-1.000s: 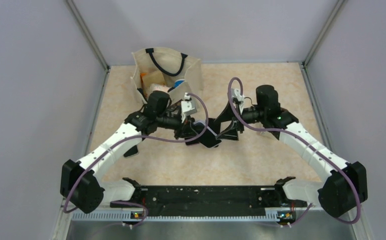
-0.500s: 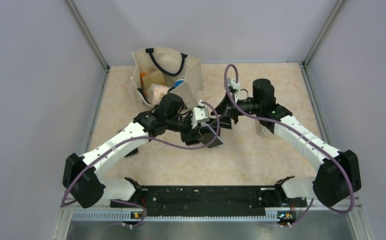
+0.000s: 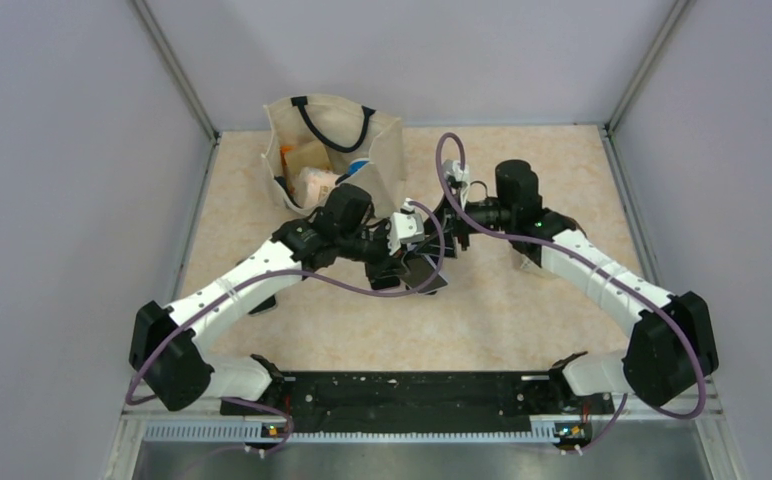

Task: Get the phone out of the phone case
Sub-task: Remove the phone case from the phone.

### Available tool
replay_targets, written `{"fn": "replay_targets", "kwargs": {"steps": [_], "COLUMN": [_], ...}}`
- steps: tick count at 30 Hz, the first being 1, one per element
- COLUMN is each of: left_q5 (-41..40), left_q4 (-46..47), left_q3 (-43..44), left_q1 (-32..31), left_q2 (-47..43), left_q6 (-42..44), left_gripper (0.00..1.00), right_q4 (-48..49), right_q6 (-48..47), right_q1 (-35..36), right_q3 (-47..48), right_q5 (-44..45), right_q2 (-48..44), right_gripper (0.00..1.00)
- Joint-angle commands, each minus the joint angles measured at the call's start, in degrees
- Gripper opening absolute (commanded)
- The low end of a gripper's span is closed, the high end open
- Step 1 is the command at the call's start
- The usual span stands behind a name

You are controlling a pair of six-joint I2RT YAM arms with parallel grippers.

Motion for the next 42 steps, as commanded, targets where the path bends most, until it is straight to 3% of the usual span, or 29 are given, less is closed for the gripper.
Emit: {"fn": "replay_targets", "kwargs": {"steps": [1, 10, 27, 30, 33, 37, 42], "left_q5": [2.2, 2.8, 0.2, -0.1, -0.5, -0.6, 2.4], "left_q4": [2.7, 3.2, 6.8, 7.4, 7.7, 7.6, 2.4], "left_q3": [3.1, 2.5, 2.5, 1.7, 0.1, -2.2, -2.4], "left_q1": [-0.3, -0.3, -0.3, -0.3, -0.3, -0.2, -0.2], "left_q2": [-0.9, -1.9, -2.3, -2.8, -3.7, -5.9, -7.7], "left_q6": [-0.4, -0.4, -1.4, -1.5, -0.8, 0.8, 5.2], "left_gripper": [0.0, 0.0, 0.0, 0.0, 0.0, 0.0, 0.0], "right_q4": [1.4, -0.2, 0.0, -0.1, -1.1, -0.9, 6.7], "right_q6": [-1.8, -2.8, -6.2, -6.2, -7.0, -6.8, 1.4], "right_q1": [0.7, 0.8, 5.5, 5.8, 5.7, 4.0, -3.2], "right_q3": [1.4, 0.4, -3.7, -3.5, -3.2, -4.2, -9.0], "right_q5": [2.0, 3.5, 3.2, 2.3, 3.6, 7.3, 11.2], "right_q2": [0.9, 1.7, 5.2, 6.3, 6.3, 4.6, 2.8], "right_gripper": [0.49, 0.44, 0.45, 0.31, 0.01, 0.0, 0.0]}}
